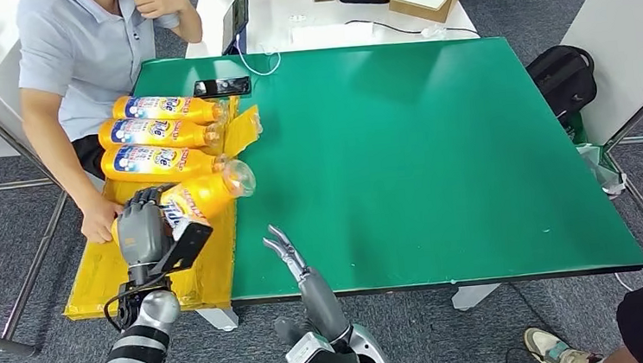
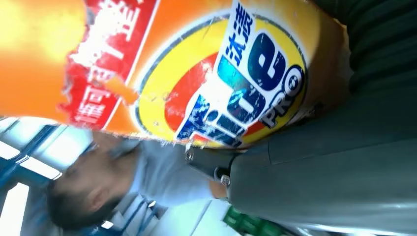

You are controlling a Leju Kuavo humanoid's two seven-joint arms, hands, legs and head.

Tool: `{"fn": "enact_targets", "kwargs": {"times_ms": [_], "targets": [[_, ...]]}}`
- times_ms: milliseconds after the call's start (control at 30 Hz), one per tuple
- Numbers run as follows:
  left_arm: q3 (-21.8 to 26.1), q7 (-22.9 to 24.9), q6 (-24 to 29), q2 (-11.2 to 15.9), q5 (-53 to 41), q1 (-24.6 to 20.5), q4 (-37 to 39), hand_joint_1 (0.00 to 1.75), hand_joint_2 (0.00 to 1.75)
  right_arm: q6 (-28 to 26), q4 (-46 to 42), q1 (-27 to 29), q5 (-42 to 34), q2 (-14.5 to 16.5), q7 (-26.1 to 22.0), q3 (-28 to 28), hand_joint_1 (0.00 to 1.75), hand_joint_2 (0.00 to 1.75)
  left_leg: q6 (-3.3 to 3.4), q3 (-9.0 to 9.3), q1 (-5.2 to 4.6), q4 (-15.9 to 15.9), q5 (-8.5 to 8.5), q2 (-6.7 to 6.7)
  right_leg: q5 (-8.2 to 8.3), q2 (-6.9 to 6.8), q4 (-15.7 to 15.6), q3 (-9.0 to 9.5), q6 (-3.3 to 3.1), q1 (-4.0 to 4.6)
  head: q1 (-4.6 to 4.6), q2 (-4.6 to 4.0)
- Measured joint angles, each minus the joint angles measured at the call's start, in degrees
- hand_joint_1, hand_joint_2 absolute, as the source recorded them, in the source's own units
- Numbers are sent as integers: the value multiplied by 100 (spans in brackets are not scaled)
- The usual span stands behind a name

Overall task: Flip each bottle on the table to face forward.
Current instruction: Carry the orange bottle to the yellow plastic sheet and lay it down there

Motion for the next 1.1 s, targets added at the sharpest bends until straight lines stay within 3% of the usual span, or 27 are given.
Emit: {"fn": "enact_targets", "kwargs": {"times_ms": [133, 200, 300, 367, 500, 533, 633, 833, 1033, 1100], "targets": [[-117, 1406, -194, 132, -1595, -469, 956, 175, 175, 185, -3, 21, -16, -2, 0, 0, 0, 0, 0, 0, 0, 0, 2, -4, 0, 0, 1, 1, 0, 0, 0, 0], [-285, 1801, -497, 213, -2098, -668, 1403, 175, 175, 274, -2, 41, -29, -2, 0, 0, 0, 0, -1, -1, 0, 0, 3, -3, 0, 0, 3, 1, 0, 0, 0, 0], [-411, 1880, -1076, 272, -2110, -933, 1874, 175, 175, 391, -2, 76, -51, -4, 0, -7, 0, 0, -1, 0, -1, 0, 2, -8, 0, -4, 3, 6, 0, -1, -1, 0], [-430, 1805, -1395, 295, -1982, -1092, 2077, 162, 175, 464, -2, 104, -71, -6, 0, -29, 0, 0, -1, 4, -1, 0, 2, -21, -2, -11, 2, 14, 0, -2, -1, 0], [-450, 1708, -1935, 339, -1838, -1317, 2333, 11, 175, 654, -2, 163, -123, -7, 0, -137, 0, 0, -1, 26, -2, -1, 1, -34, -5, -18, 0, 39, -1, -3, -1, 0], [-457, 1672, -2061, 353, -1793, -1359, 2373, 1, 175, 702, -2, 177, -140, -7, 0, -165, 0, 0, -1, 32, -3, -1, 1, -34, -5, -18, 0, 45, -1, -3, -1, 0], [-449, 1386, -2474, 379, -1426, -1428, 2447, 0, 175, 817, -2, 216, -163, -3, 0, -255, 0, 0, -1, 48, -3, -2, 2, -35, -5, -19, 0, 61, -1, -3, -1, 0], [-91, 302, -3583, 345, 44, -1452, 2440, 0, 175, 822, -2, 254, -25, 5, 0, -370, 0, 0, -1, 80, -5, -3, 2, -47, -7, -34, -2, 93, -2, -4, -1, 0], [96, -205, -3722, 281, 630, -1278, 2183, 0, 175, 665, -2, 258, 2, 7, 0, -372, 0, 0, 1, 81, -5, -3, 12, -47, -4, -35, -1, 93, -2, -3, -1, 0], [172, -475, -3698, 205, 1091, -1112, 1958, 0, 175, 563, -2, 260, 16, 6, 0, -372, 0, 87, 1, 77, -5, -3, 13, -43, -3, -34, 0, 88, -2, -3, 0, 0]]}}
